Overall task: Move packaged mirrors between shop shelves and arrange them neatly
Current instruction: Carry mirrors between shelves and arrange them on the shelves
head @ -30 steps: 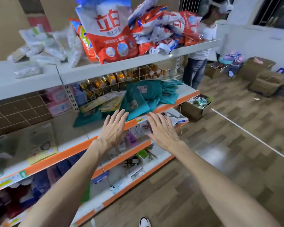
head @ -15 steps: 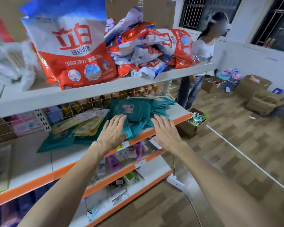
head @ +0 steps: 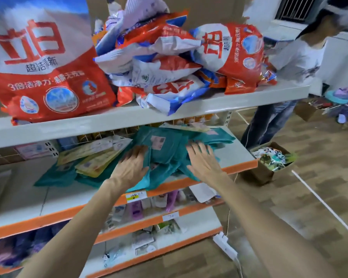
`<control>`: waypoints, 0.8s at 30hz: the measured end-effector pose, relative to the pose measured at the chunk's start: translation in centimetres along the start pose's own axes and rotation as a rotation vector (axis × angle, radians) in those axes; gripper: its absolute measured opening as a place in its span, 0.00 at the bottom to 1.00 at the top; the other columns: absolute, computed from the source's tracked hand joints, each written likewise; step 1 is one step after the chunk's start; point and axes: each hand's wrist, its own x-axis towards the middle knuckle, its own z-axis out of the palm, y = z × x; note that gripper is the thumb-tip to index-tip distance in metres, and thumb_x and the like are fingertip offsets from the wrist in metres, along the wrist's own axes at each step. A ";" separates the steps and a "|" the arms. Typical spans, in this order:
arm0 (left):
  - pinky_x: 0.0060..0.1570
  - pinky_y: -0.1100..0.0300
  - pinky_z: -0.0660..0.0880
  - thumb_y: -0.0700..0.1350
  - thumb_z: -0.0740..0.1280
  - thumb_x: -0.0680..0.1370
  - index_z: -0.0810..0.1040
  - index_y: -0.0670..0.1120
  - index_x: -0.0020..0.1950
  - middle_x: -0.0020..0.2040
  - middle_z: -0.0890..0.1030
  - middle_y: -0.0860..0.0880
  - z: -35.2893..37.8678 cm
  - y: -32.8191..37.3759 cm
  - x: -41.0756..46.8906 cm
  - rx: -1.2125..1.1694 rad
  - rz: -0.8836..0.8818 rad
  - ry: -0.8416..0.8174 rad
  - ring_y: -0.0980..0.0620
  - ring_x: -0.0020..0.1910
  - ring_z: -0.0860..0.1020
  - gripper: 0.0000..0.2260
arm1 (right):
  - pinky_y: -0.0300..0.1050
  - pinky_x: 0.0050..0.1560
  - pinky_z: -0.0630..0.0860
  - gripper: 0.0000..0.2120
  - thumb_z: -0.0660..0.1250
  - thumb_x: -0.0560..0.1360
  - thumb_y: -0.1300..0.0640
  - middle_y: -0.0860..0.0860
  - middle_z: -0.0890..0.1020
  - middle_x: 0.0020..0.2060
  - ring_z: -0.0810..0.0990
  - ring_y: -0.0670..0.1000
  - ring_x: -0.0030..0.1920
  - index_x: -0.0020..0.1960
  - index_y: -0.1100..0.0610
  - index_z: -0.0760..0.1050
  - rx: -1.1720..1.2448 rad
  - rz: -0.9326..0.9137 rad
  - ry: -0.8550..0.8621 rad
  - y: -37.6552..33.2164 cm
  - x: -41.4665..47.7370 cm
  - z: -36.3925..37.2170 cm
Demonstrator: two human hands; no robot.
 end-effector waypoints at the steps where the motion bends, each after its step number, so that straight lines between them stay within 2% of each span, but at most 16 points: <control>1: 0.71 0.46 0.63 0.51 0.66 0.77 0.54 0.46 0.78 0.76 0.60 0.43 0.3 0.0 0.5 0.002 -0.002 0.015 0.40 0.74 0.62 0.33 | 0.57 0.67 0.67 0.37 0.75 0.69 0.46 0.55 0.72 0.69 0.68 0.60 0.69 0.72 0.58 0.66 0.005 -0.011 0.000 0.9 0.9 0.4; 3: 0.70 0.44 0.64 0.51 0.66 0.77 0.54 0.44 0.78 0.76 0.61 0.41 0.5 0.0 0.7 -0.032 -0.052 0.004 0.39 0.73 0.63 0.34 | 0.58 0.65 0.68 0.36 0.76 0.67 0.48 0.58 0.73 0.68 0.69 0.61 0.68 0.70 0.60 0.69 0.018 -0.032 -0.013 1.6 2.4 1.2; 5: 0.68 0.44 0.66 0.49 0.67 0.77 0.55 0.43 0.78 0.74 0.64 0.38 0.7 0.0 0.3 -0.079 -0.132 -0.003 0.37 0.71 0.65 0.34 | 0.54 0.57 0.74 0.34 0.79 0.60 0.51 0.57 0.79 0.59 0.76 0.60 0.60 0.62 0.60 0.75 -0.002 -0.058 -0.005 1.5 3.8 1.8; 7: 0.65 0.45 0.68 0.46 0.67 0.77 0.57 0.43 0.77 0.72 0.66 0.37 0.8 0.1 0.0 -0.081 -0.160 0.029 0.37 0.68 0.68 0.32 | 0.51 0.50 0.76 0.32 0.81 0.55 0.54 0.56 0.81 0.50 0.78 0.58 0.53 0.56 0.60 0.78 0.001 -0.102 0.033 1.1 5.1 2.8; 12: 0.53 0.48 0.73 0.42 0.65 0.78 0.64 0.41 0.74 0.65 0.74 0.36 1.1 -0.6 0.0 -0.101 -0.184 0.143 0.35 0.59 0.75 0.25 | 0.53 0.49 0.78 0.23 0.75 0.55 0.62 0.56 0.82 0.48 0.80 0.59 0.50 0.50 0.61 0.80 -0.008 -0.268 0.110 -1.1 7.2 5.6; 15: 0.53 0.47 0.75 0.41 0.65 0.77 0.65 0.42 0.72 0.64 0.74 0.37 2.0 -1.2 -0.3 -0.126 -0.208 0.143 0.36 0.59 0.75 0.23 | 0.53 0.50 0.79 0.20 0.76 0.54 0.65 0.55 0.82 0.45 0.81 0.59 0.50 0.47 0.60 0.81 -0.005 -0.368 0.080 -2.2 7.5 6.8; 18: 0.53 0.48 0.75 0.40 0.66 0.77 0.66 0.42 0.72 0.66 0.74 0.40 2.9 -1.8 -0.7 -0.136 -0.206 0.139 0.38 0.61 0.74 0.23 | 0.54 0.49 0.80 0.24 0.80 0.49 0.66 0.53 0.83 0.44 0.81 0.59 0.52 0.45 0.58 0.82 0.021 -0.417 0.037 -2.2 8.0 7.6; 24: 0.55 0.49 0.75 0.41 0.65 0.78 0.68 0.43 0.71 0.67 0.73 0.42 3.9 -2.9 -0.2 -0.143 -0.222 0.145 0.41 0.63 0.73 0.21 | 0.49 0.46 0.77 0.24 0.84 0.47 0.62 0.51 0.82 0.40 0.80 0.57 0.49 0.41 0.57 0.81 0.059 -0.469 0.061 -2.5 9.5 7.6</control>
